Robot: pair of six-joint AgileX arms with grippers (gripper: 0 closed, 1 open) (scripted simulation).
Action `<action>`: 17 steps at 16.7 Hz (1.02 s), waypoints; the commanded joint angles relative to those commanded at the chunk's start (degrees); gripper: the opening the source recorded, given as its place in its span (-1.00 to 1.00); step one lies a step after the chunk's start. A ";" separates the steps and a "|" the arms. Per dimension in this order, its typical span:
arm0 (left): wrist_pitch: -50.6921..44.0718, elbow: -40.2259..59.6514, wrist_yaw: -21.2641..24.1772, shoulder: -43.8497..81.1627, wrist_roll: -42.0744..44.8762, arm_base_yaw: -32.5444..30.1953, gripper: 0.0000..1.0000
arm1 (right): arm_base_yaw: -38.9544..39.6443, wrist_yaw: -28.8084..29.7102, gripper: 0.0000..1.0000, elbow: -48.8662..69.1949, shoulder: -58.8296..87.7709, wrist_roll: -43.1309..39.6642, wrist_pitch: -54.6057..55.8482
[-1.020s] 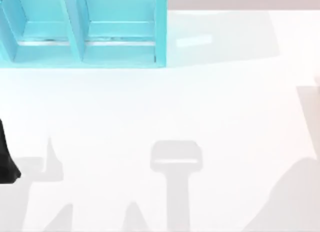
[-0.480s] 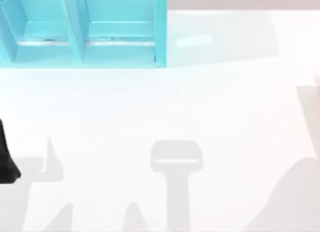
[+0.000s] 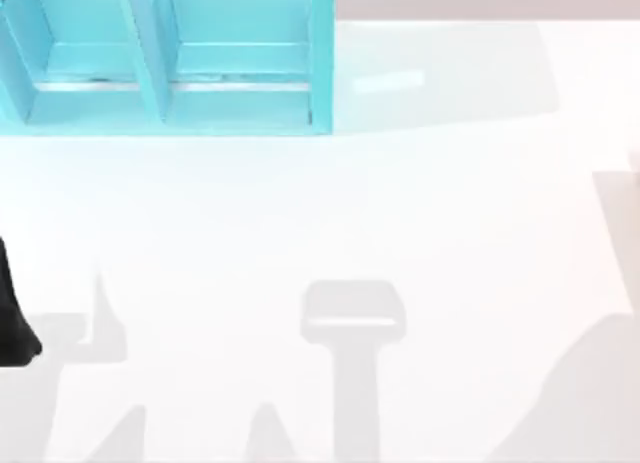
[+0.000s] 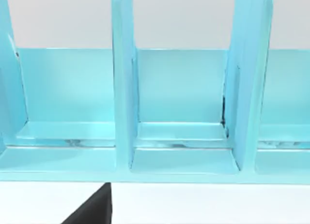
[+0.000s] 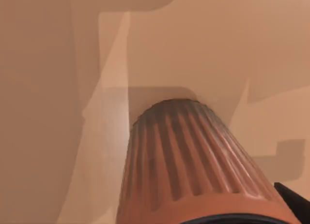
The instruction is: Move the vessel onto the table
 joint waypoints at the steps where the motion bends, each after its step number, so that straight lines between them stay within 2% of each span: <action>1: 0.00 0.00 0.00 0.00 0.00 0.00 1.00 | 0.00 0.00 -1.00 0.00 0.00 0.00 0.00; 8: 0.00 0.00 0.00 0.00 0.00 0.00 1.00 | 0.78 -0.02 -1.00 0.52 -0.55 0.92 -0.96; 17: 0.00 0.00 0.00 0.00 0.00 0.00 1.00 | 15.61 -0.10 -1.00 8.38 -11.31 15.45 -19.77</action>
